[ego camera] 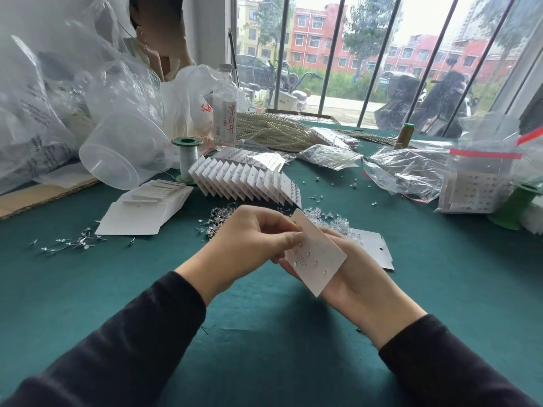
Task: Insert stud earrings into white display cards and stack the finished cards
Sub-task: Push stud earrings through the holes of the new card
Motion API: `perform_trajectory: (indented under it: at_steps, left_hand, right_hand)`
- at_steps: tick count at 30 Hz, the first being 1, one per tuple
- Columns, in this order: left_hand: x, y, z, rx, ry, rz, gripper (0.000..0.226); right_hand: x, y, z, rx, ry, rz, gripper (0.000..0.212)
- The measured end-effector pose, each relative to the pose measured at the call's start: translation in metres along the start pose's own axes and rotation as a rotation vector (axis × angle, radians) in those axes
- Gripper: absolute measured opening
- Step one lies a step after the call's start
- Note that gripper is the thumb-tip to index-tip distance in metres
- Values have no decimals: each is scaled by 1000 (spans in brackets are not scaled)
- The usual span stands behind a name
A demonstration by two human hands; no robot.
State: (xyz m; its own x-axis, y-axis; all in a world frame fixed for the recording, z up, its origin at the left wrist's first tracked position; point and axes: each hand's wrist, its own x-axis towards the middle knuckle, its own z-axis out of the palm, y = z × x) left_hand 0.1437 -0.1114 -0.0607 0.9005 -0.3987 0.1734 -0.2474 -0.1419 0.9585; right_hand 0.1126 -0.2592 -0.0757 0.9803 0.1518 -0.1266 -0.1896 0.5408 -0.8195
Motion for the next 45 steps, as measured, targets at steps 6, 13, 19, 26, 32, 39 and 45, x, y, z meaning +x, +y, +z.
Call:
perform_trajectory:
  at_steps: [6,13,19,26,32,39,45]
  left_hand:
    - [1,-6,9,-149,-3,-119,11]
    - [0,-7,10,-291,-68,-236,26]
    - [6,-9,-2,-415,120,-421,10]
    - [11,-14,-18,-303,268,-507,5]
    - [9,-10,-15,-287,231,-505,6]
    - [9,-12,-13,-264,224,-499,10]
    - [8,-11,-14,-252,224,-506,12]
  right_hand:
    - [1,8,3,-517,286,-400,19]
    - [4,16,4,-1198,489,-813,13]
    - [5,1,2,-1194,435,-958,23]
    - [21,-7,-35,-1726,404,-398,20]
    - [31,-3,-34,-1781,456,-492,6]
    - [32,-3,-35,-1804,475,-487,5]
    - [33,-4,-36,-1841,517,-487,10]
